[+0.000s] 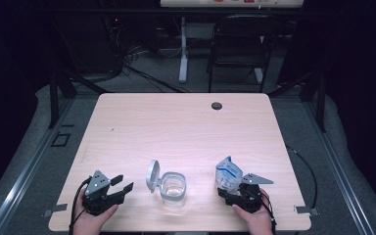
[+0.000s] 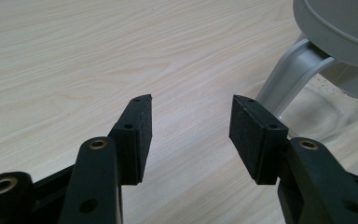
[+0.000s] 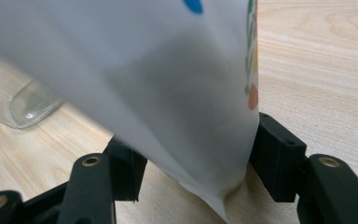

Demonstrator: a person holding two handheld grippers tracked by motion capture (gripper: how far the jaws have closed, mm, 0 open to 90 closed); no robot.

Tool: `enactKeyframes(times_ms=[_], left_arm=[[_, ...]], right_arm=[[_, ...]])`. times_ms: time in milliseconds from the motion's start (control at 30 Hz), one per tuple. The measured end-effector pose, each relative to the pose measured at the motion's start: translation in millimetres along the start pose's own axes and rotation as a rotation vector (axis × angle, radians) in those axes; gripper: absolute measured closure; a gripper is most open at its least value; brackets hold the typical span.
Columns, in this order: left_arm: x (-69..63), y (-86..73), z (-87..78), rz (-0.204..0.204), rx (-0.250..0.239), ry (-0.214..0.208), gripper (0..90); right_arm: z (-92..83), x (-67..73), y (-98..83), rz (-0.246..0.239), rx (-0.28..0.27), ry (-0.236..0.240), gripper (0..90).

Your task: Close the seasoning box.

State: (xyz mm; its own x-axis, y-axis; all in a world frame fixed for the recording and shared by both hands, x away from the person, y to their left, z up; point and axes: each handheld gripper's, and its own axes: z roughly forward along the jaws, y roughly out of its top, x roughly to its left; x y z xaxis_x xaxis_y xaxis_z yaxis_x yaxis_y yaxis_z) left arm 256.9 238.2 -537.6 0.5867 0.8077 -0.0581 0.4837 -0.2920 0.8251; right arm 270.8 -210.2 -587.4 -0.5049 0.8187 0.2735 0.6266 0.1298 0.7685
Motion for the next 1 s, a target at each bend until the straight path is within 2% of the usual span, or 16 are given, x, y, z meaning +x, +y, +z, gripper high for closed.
enactKeyframes(times_ms=[100,133,300,333,367,900,1000], left_arm=[[0.1,-0.1,0.1,-0.001,0.000,0.000,49.7],[0.0,-0.2,0.3,-0.001,0.000,-0.001,49.8],[0.3,-0.4,0.2,0.001,0.001,-0.003,49.7],[0.3,-0.4,0.2,0.001,0.001,-0.003,49.7],[0.2,-0.6,0.3,0.000,0.003,-0.003,49.7],[-0.9,-1.1,1.1,-0.003,0.005,-0.003,49.7],[-0.9,-1.1,1.0,-0.003,0.005,-0.004,49.8]], right_arm=[[0.2,0.9,0.2,-0.003,-0.003,-0.002,41.9],[-0.6,0.9,0.7,-0.021,0.014,-0.021,41.9],[-0.5,2.2,0.9,-0.019,0.008,-0.017,42.0],[-1.4,1.8,1.3,-0.032,0.025,-0.030,41.9],[-0.7,2.7,1.2,-0.022,0.008,-0.017,41.9],[-4.2,4.9,3.5,-0.038,0.013,-0.021,42.1],[-5.0,5.8,4.3,-0.036,-0.002,-0.019,42.1]])
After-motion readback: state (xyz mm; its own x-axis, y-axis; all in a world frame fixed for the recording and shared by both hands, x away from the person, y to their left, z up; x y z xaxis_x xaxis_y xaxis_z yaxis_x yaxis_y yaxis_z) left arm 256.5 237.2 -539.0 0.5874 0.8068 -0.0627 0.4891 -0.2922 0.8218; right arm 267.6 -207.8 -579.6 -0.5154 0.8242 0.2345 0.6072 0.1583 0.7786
